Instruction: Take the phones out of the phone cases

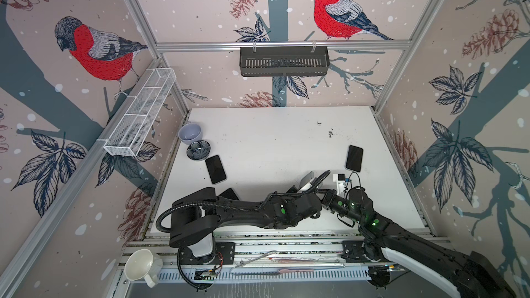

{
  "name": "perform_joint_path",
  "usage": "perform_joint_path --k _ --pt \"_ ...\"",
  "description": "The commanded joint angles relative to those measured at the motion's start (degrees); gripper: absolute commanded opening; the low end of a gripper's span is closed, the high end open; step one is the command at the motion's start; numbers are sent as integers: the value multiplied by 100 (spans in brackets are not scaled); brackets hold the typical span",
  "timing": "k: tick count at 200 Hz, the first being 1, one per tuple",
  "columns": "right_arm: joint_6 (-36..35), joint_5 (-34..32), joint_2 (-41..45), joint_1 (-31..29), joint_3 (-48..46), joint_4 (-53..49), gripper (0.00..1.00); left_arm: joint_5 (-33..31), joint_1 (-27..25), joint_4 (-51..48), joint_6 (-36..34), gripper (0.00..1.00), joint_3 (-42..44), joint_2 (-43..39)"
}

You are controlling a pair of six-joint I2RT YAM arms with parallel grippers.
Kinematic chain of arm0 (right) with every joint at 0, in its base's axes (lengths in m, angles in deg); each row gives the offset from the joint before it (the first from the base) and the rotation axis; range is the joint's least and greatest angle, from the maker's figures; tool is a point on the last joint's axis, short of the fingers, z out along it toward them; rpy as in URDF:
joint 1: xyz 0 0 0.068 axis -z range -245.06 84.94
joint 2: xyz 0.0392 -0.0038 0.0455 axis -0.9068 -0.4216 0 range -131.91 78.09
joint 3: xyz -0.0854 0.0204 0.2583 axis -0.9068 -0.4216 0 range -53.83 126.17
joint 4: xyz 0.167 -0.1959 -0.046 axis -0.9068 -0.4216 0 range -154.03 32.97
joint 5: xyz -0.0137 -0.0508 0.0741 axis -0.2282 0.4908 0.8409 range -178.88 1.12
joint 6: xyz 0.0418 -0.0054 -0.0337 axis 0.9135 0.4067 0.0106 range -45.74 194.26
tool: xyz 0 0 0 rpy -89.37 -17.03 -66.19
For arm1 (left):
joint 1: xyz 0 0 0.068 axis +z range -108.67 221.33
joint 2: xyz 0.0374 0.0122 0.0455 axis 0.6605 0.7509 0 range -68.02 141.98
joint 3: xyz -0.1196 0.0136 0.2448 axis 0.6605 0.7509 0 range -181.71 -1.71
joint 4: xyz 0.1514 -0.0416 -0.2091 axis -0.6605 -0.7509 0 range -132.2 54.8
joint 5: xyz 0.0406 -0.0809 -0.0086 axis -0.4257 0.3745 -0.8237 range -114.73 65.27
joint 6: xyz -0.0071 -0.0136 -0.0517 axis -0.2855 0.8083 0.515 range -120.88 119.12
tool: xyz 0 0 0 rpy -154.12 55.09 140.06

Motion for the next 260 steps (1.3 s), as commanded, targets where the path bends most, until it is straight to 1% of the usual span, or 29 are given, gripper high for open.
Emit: perform_joint_path --k 1,6,56,88,128,163,201,217,236,260 --pt "-73 45 74 -5 24 -59 0 -347 -120 254 -200 2 51 -29" --pt "-80 34 95 -5 24 -96 0 -455 -140 219 -212 0 52 -28" --pt "-186 -105 366 8 111 -702 0 -1413 -289 145 -367 0 64 -24" --pt "-232 -211 594 38 92 -1182 0 -1758 -391 277 -560 0 98 -154" --pt "-259 -206 756 193 -61 -1407 0 -2062 -505 613 -905 0 300 -444" --pt "-289 -212 895 345 -138 -1677 0 -2575 -548 293 -926 0 370 -461" --pt "-293 -314 1154 447 -126 -1996 0 -2760 -554 -4 -838 0 517 -309" --pt "-298 -310 1192 493 -117 -2037 0 -2698 -551 -60 -807 0 582 -211" --pt "-365 -285 1111 563 -70 -1994 0 -2517 -554 -104 -792 0 604 -75" --pt "-493 -117 785 739 87 -1925 0 -2555 -553 -376 -656 0 460 217"
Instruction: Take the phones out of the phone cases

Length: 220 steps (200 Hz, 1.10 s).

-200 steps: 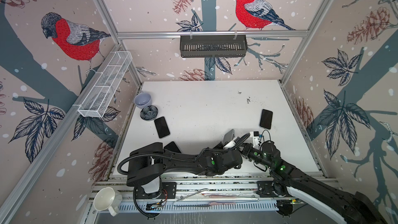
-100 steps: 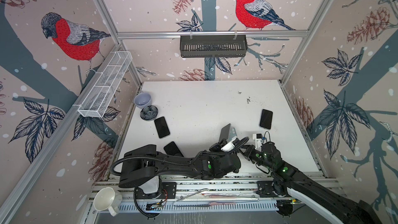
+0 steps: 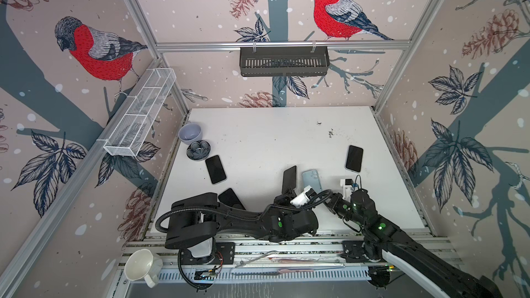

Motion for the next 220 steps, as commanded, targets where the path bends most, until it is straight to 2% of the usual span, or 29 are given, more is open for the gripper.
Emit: perform_joint_path --k 1,56,123,134,154,176,220 --pt "-186 111 -253 122 152 135 0 -146 -9 -202 200 0 -105 196" --pt "-148 247 -822 167 268 653 0 116 -36 186 77 0 133 327" --pt "-6 295 -1309 168 247 1242 0 296 -59 193 99 0 237 534" --pt "-16 331 -1412 161 274 1298 0 386 -58 202 110 5 262 538" --pt "-31 409 -1619 166 321 1425 0 509 -64 189 152 25 260 580" --pt "-102 502 -1856 172 424 1454 0 601 -63 167 227 39 241 658" --pt "-86 595 -2268 159 438 1714 0 670 -56 144 397 49 269 814"
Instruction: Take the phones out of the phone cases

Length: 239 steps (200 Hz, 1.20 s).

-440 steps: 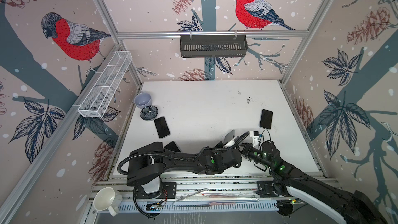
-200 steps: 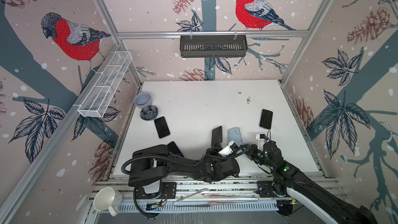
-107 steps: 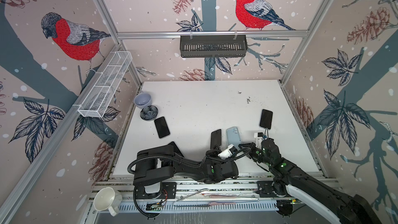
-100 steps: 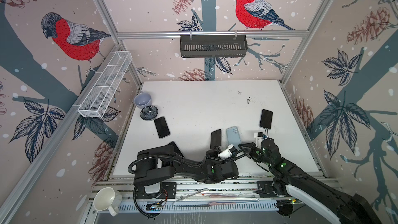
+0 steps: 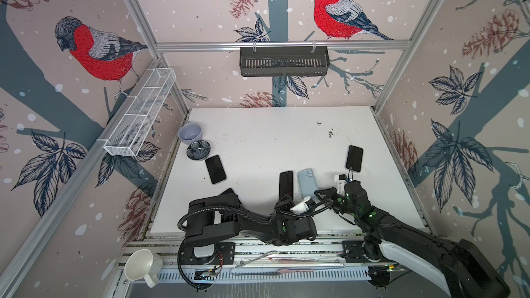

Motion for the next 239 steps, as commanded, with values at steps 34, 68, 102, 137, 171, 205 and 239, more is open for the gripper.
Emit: perform_joint_path --k 34,68,102,137,171,205,239 --pt "-6 17 -145 -52 6 370 0 9 2 -85 441 68 45 -8" --pt "122 -194 -156 -197 -56 463 1 -46 -22 -548 1126 81 -73 -415" --pt "219 -399 -299 -380 -63 663 6 155 -39 -1148 1956 99 -15 -1357" --pt "289 -602 -664 -635 -15 918 15 256 -45 -1975 2762 99 -1 -2387" --pt "251 -551 -1017 -801 169 993 35 596 -41 -2368 3126 99 60 -3293" --pt "-137 -631 -1033 -979 512 330 63 844 -42 -2271 3048 99 246 -4057" --pt "-575 -675 -740 -935 644 -604 81 821 -39 -2561 3411 99 310 -4466"
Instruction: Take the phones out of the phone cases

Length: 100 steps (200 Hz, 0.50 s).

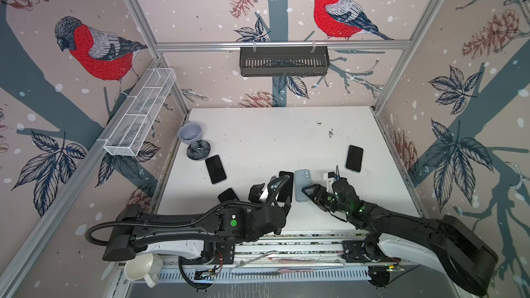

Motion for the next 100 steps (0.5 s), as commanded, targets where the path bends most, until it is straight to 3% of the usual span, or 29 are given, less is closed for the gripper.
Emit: perform_joint_path --k 1,55,76,100 --pt "-425 -98 205 30 52 -764 81 4 -16 -346 442 99 7 -152" --pt "-1007 -304 871 30 331 -2031 91 60 -16 -1137 995 99 -288 -210" --pt "-1262 -524 1001 61 354 -2001 88 72 -18 -1202 1197 99 -211 -391" --pt "-1720 -654 621 238 739 -2238 78 163 -15 -1265 1386 99 -133 -628"
